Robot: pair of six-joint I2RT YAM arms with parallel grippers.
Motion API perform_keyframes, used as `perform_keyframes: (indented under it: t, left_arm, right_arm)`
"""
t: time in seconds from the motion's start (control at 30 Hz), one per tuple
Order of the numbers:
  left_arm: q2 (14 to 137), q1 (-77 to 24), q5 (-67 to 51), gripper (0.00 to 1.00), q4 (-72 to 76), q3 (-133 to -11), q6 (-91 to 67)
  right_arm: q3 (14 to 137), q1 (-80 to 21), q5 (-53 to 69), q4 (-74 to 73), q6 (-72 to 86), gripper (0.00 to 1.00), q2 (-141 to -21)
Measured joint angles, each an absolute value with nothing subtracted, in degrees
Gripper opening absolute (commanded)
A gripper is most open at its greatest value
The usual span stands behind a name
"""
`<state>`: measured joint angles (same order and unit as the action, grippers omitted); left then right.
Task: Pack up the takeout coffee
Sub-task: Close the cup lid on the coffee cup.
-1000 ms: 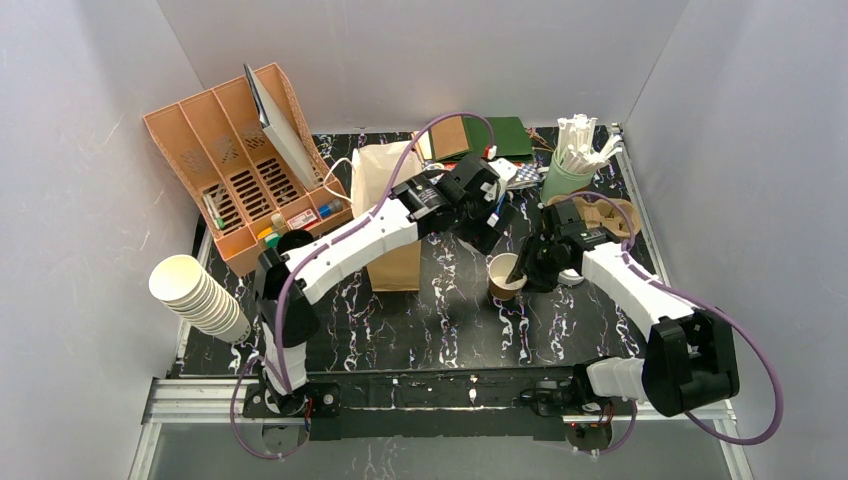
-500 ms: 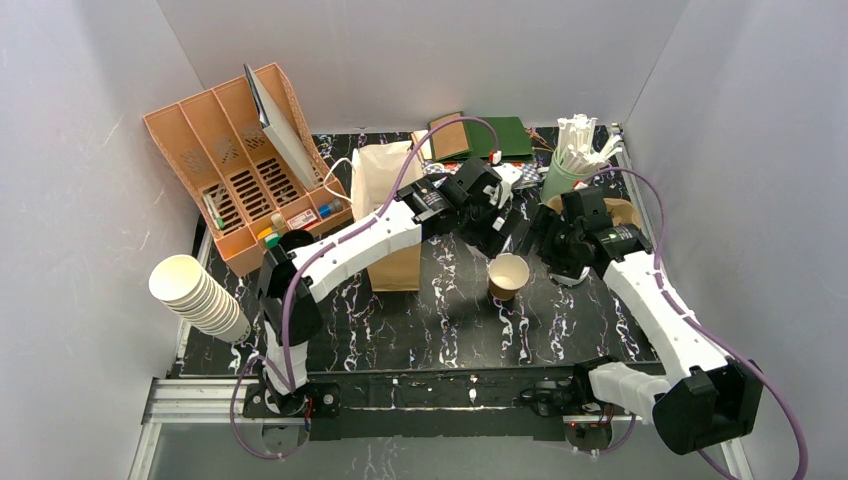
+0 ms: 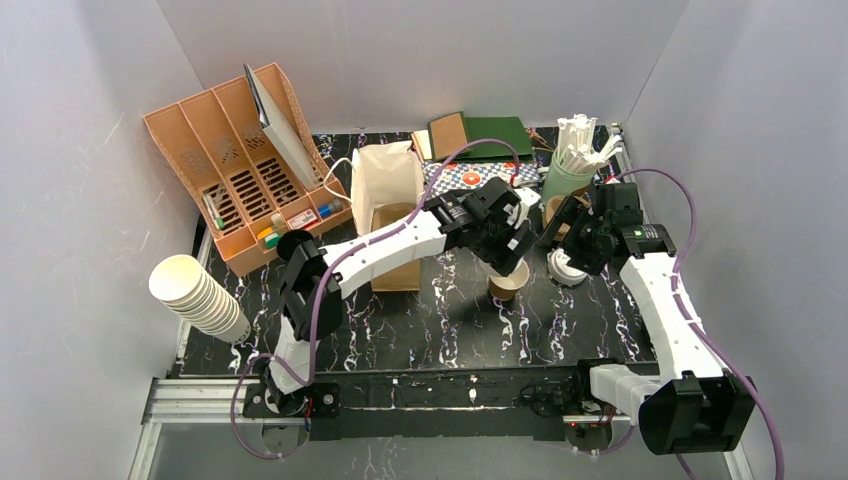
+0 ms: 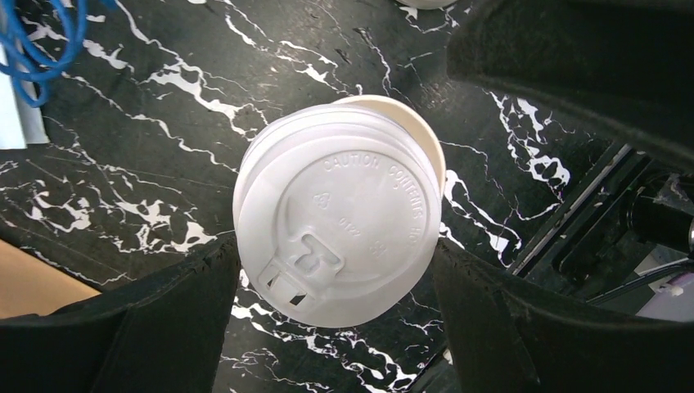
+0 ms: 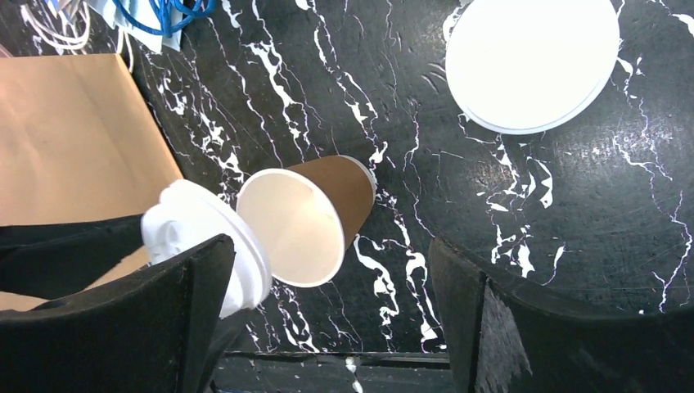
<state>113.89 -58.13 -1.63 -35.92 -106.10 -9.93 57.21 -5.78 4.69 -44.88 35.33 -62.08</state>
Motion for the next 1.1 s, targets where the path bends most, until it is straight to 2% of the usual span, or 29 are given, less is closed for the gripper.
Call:
perform_keyframes:
  t: [0.23, 0.7, 1.1]
  left_arm:
    - [114.19, -59.9, -1.96, 0.81, -35.35, -105.34, -9.58]
    - [116.64, -60.82, -2.07, 0.82, -32.53, -103.26, -8.91]
    - [116.92, -60.95, -1.91, 0.85, -31.38, -103.15, -8.1]
  right_arm:
    - [55.24, -4.01, 7.01, -44.53, 34.87, 0.95, -60.71]
    - [49.52, -2.61, 14.81, -41.93, 34.48, 0.78, -60.95]
    - [46.26, -2.35, 20.29, -38.41, 34.48, 0.7, -61.6]
